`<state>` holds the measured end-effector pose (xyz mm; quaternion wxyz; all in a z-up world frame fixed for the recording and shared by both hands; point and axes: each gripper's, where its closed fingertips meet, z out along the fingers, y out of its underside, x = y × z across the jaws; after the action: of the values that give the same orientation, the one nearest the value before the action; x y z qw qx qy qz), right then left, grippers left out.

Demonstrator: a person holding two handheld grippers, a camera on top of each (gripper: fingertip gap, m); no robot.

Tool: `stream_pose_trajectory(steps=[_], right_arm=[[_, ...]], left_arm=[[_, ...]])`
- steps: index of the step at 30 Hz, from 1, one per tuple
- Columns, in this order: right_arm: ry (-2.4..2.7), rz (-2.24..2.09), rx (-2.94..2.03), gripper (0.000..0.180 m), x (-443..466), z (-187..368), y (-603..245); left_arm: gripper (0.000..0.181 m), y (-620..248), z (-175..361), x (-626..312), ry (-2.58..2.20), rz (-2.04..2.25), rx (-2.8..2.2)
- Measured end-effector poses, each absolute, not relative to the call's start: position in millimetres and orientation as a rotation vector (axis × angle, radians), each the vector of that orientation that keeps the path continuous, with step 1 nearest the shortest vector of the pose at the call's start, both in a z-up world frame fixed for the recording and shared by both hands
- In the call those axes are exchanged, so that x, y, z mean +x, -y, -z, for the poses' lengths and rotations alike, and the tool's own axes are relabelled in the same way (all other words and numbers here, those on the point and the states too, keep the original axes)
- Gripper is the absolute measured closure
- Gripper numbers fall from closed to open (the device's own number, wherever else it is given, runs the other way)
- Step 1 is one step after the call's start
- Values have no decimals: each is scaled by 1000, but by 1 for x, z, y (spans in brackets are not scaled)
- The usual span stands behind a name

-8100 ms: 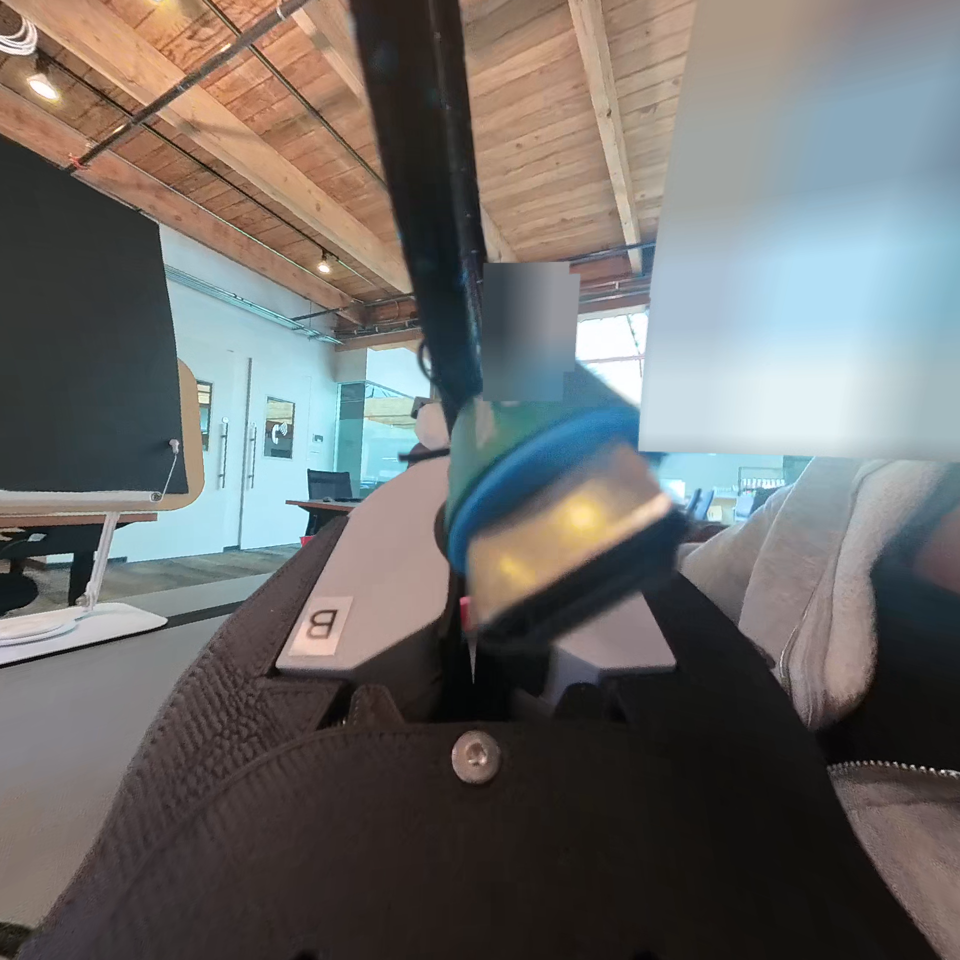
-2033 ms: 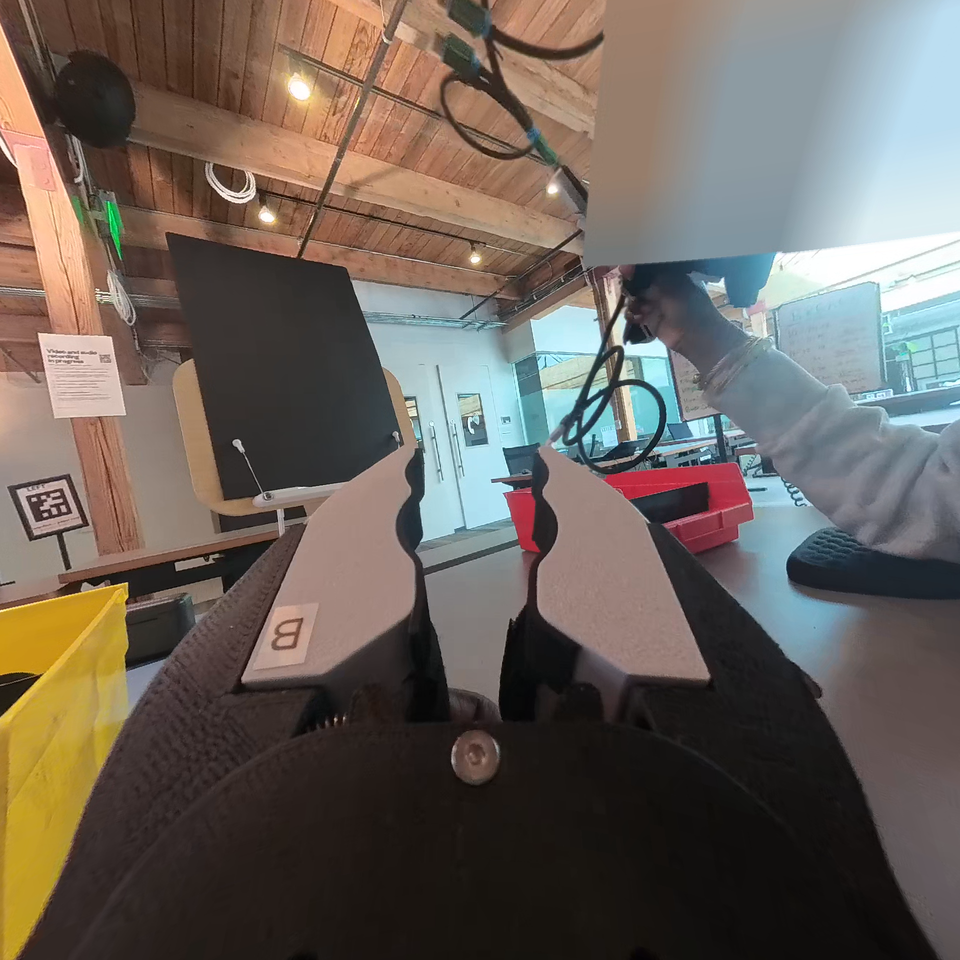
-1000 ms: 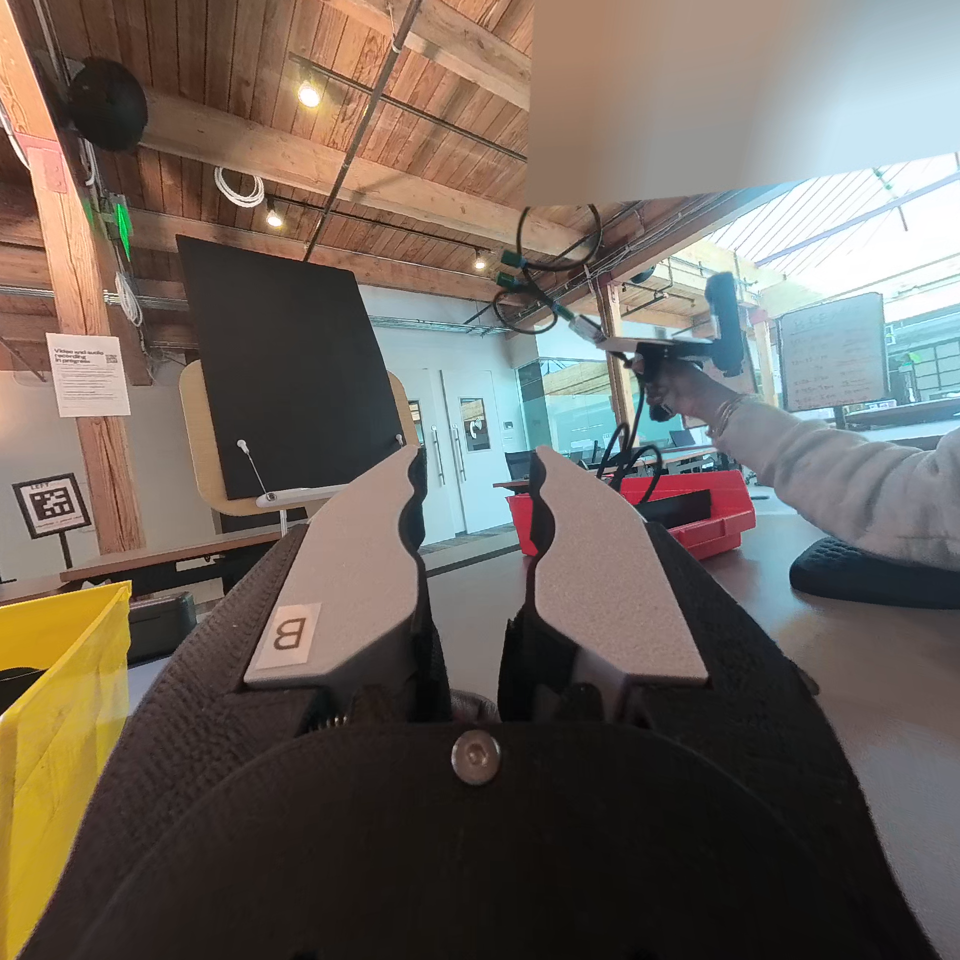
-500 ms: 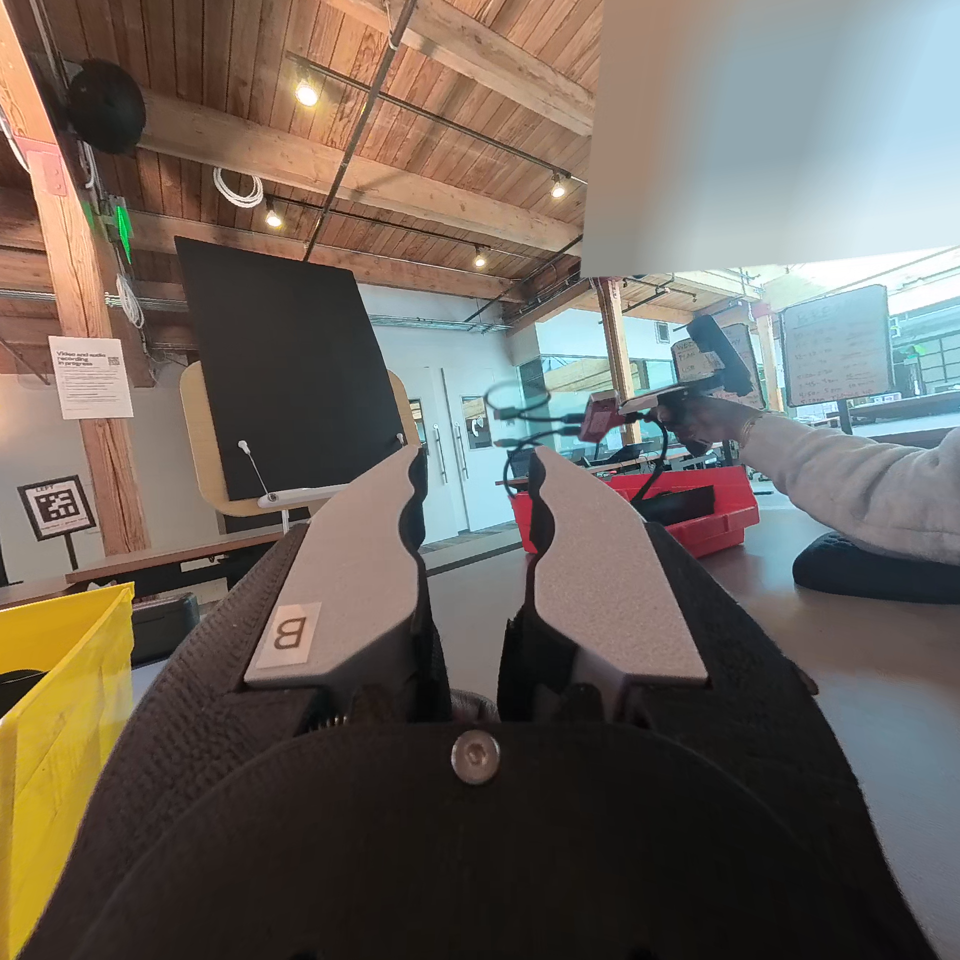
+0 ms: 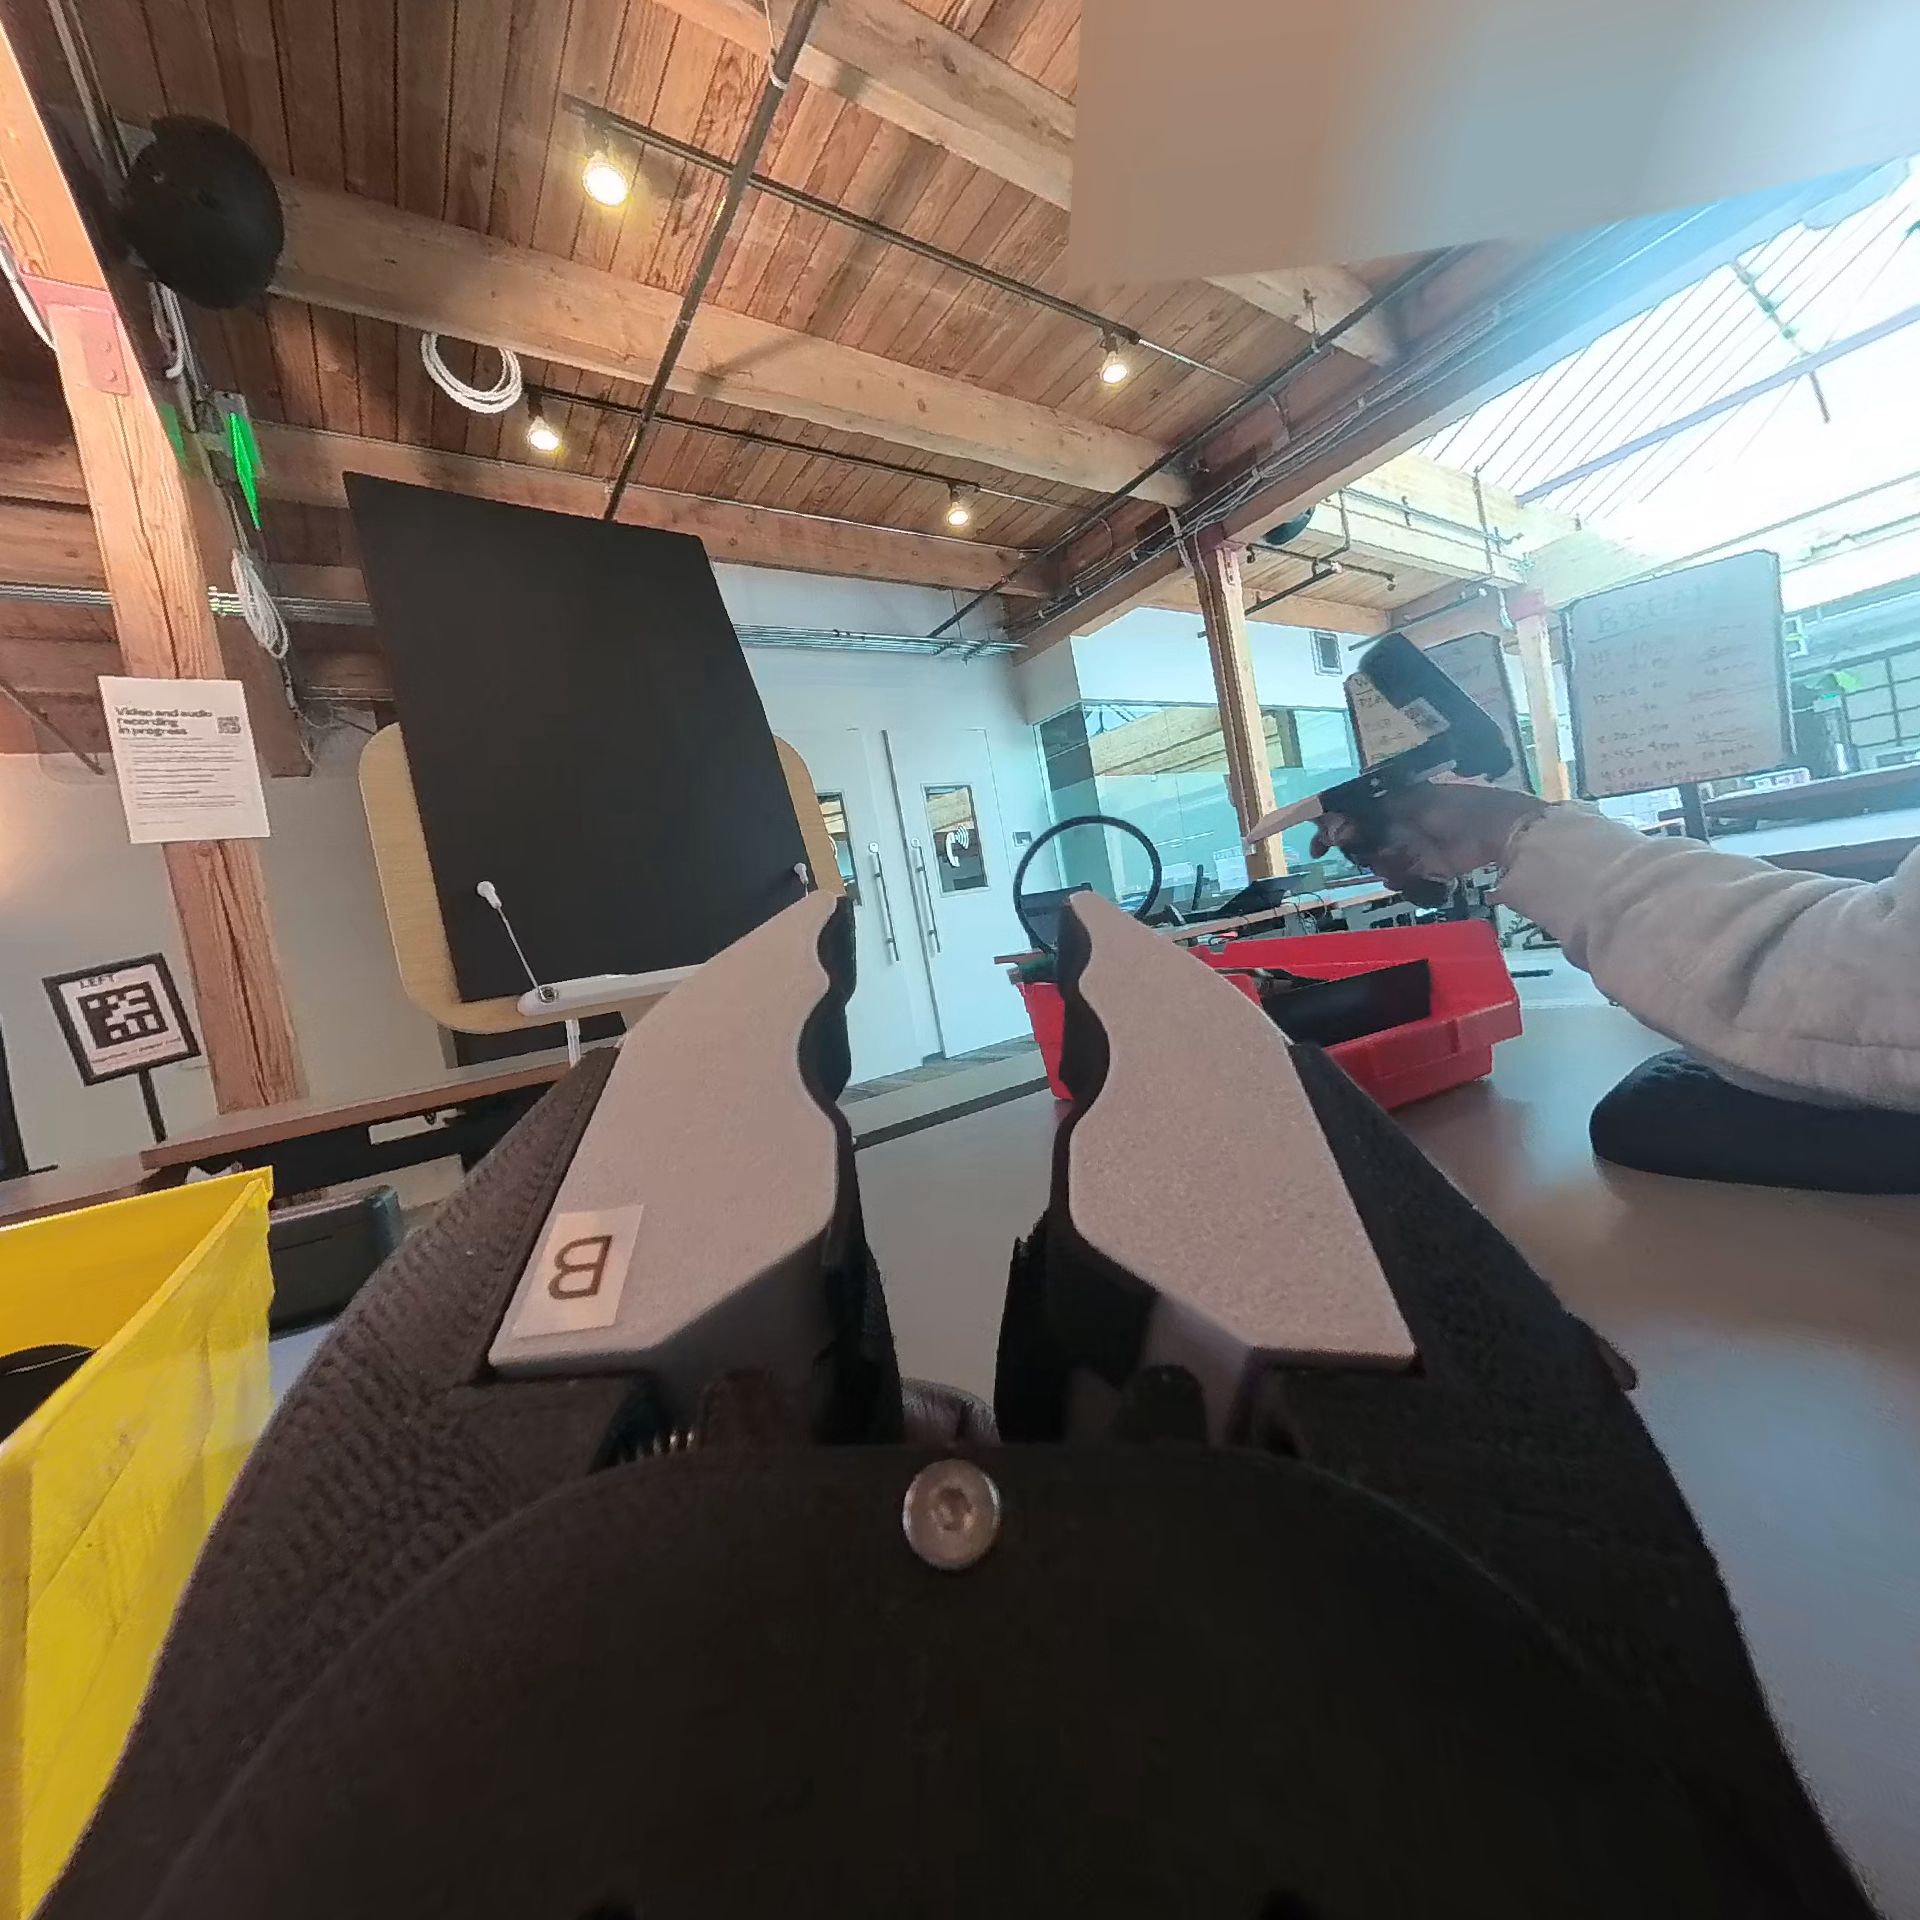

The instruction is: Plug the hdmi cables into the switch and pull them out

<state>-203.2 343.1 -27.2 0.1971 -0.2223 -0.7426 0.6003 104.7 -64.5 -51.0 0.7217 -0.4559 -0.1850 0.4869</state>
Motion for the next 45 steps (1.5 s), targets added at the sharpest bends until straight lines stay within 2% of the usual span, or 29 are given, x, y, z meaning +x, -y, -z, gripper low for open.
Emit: stream_pose_trajectory(steps=[3,11,16,21,27,38,45], right_arm=[[2086,-1592,-663,172,-211,32,-342],[2163,-1486,-731,126,-218,33,-311],[2594,-1074,-738,93,-206,97,-267],[2868,-700,-795,84,-189,152,-260],[2975,-631,-838,81,-188,184,-259],[3028,-599,-915,75,-191,209,-258],[2923,-622,-872,79,-196,178,-265]], left_arm=[[145,64,52,104,410,-1073,-1013],[145,64,51,104,412,-1077,-1013],[145,65,51,105,410,-1078,-1006],[145,65,50,106,405,-1078,-999],[145,68,49,107,407,-1067,-977],[145,66,50,106,407,-1076,-992],[145,68,49,106,411,-1065,-981]])
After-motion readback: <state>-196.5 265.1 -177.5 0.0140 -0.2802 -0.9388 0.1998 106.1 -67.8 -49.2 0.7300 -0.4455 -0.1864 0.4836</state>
